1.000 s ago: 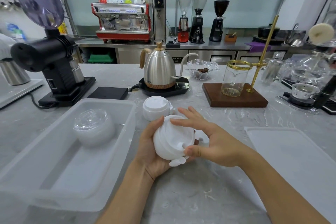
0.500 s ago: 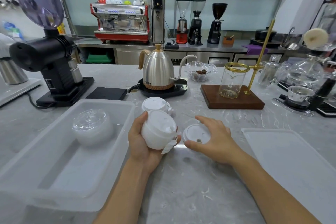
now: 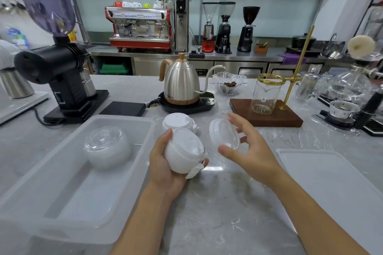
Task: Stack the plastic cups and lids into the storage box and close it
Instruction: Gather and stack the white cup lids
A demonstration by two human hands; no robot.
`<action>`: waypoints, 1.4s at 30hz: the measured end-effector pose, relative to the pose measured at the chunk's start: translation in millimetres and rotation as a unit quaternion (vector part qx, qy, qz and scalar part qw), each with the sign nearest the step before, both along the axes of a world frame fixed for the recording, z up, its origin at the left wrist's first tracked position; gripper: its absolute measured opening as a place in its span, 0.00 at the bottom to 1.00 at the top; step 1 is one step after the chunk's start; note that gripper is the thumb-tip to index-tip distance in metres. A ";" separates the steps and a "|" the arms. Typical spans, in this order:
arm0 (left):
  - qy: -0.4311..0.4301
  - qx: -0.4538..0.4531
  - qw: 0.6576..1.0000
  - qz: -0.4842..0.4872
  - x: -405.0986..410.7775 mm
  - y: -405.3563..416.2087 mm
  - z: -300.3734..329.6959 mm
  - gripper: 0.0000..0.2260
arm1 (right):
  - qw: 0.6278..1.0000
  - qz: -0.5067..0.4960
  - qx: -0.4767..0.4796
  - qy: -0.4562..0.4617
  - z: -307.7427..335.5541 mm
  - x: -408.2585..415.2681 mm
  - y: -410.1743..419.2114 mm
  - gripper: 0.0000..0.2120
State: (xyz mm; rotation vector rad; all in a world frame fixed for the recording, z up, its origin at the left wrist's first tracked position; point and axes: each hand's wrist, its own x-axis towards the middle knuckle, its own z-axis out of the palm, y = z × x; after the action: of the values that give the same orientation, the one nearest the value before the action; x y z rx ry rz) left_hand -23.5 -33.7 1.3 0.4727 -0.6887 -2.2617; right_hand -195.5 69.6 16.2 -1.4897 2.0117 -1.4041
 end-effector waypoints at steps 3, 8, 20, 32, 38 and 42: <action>-0.027 -0.026 0.999 0.001 -0.9 1.8 1.0 0.28 | 0.998 0.045 -0.039 -0.005 4.2 9.8 0.2 0.38; -0.058 -0.077 0.995 -0.034 -2.5 5.9 3.1 0.27 | 0.996 0.080 -0.022 0.033 2.6 19.5 -1.3 0.42; -0.036 -0.109 0.988 -0.102 -4.5 5.7 -0.5 0.23 | 0.988 0.148 0.002 0.034 6.8 21.6 0.6 0.45; -0.006 -0.116 0.988 -0.102 -5.0 2.6 -7.5 0.25 | 0.991 0.123 0.042 0.009 4.2 19.8 0.0 0.47; 0.021 -0.067 0.996 -0.056 -8.5 7.5 -2.2 0.36 | 0.976 0.144 -0.035 -0.159 13.7 8.2 4.5 0.40; 0.050 -0.051 0.996 -0.053 -10.3 7.3 -2.6 0.42 | 0.971 0.012 -0.087 -0.221 19.1 -1.2 4.3 0.21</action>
State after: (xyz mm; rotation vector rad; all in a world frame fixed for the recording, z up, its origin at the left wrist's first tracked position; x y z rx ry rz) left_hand -33.8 -26.4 -1.3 0.2787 -0.7891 -2.3176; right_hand -196.7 73.9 35.4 -1.1246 1.6274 -1.7547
